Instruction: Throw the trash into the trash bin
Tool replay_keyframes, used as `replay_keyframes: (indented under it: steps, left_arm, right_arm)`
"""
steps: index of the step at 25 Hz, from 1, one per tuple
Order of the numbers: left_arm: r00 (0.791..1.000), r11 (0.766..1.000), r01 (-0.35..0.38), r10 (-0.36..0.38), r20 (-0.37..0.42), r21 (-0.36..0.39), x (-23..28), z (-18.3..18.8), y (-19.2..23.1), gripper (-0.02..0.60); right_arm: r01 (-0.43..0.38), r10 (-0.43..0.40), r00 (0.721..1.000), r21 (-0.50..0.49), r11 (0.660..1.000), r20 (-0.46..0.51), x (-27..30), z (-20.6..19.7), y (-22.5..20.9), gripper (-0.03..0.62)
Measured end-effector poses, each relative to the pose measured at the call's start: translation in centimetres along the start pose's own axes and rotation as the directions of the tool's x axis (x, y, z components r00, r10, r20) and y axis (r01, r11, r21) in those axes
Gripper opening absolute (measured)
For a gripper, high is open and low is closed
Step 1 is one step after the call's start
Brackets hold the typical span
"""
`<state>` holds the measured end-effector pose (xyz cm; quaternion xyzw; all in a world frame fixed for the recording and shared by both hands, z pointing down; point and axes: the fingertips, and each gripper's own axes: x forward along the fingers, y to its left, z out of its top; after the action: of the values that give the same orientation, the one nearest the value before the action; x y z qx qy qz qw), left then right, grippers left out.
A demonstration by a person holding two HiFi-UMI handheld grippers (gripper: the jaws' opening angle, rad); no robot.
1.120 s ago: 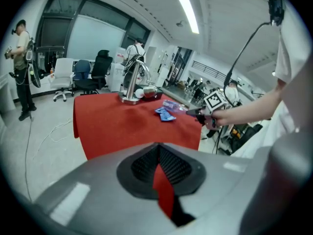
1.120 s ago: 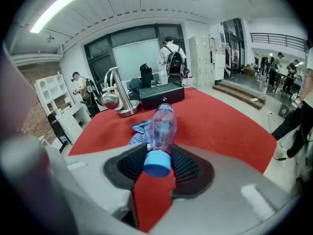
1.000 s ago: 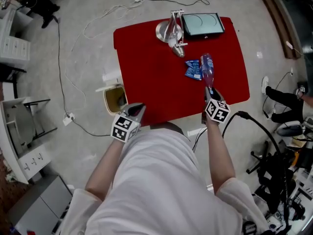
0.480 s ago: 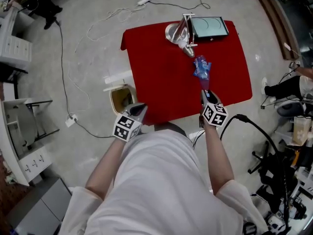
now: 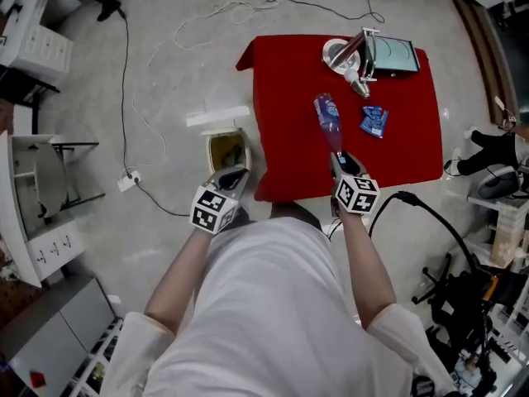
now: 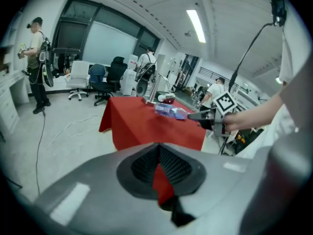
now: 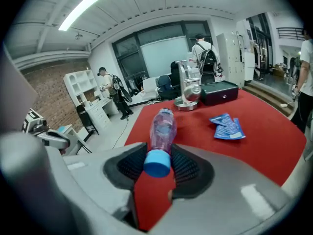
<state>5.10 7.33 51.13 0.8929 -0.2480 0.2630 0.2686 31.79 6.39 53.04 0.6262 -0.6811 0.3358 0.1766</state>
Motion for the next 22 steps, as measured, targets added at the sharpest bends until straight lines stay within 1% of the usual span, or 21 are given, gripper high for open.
replay_keyframes:
  steps: [5,10,13,17,20,22]
  left_arm:
    - [0.999,0.998,-0.047,0.048,0.018,-0.049,-3.3,-1.9,2.6,0.003]
    - [0.994,0.99,-0.1,0.103,0.029,-0.098,-6.3,-4.4,4.6,0.003]
    - [0.99,0.983,-0.132,0.137,0.03,-0.129,-7.7,-6.1,5.7,0.005]
    - [0.983,0.97,-0.171,0.179,0.038,-0.171,-9.3,-8.3,7.0,0.003]
    - [0.977,0.959,-0.195,0.207,0.041,-0.206,-10.7,-9.7,8.1,0.005]
    - [0.974,0.952,-0.207,0.222,0.043,-0.225,-11.4,-10.4,8.9,0.005]
  right_arm:
    - [-0.093,0.092,0.995,-0.055,0.994,-0.034,2.3,-0.4,6.5,0.15]
    - [-0.199,0.189,0.978,-0.119,0.973,-0.091,4.4,-1.9,12.4,0.15]
    - [-0.266,0.245,0.959,-0.155,0.951,-0.142,5.4,-3.8,15.8,0.15]
    - [-0.351,0.307,0.925,-0.188,0.918,-0.225,6.3,-7.4,19.7,0.15]
    - [-0.401,0.338,0.897,-0.205,0.893,-0.284,6.7,-9.6,22.4,0.15]
    - [-0.418,0.344,0.885,-0.21,0.884,-0.313,7.1,-10.7,23.6,0.15]
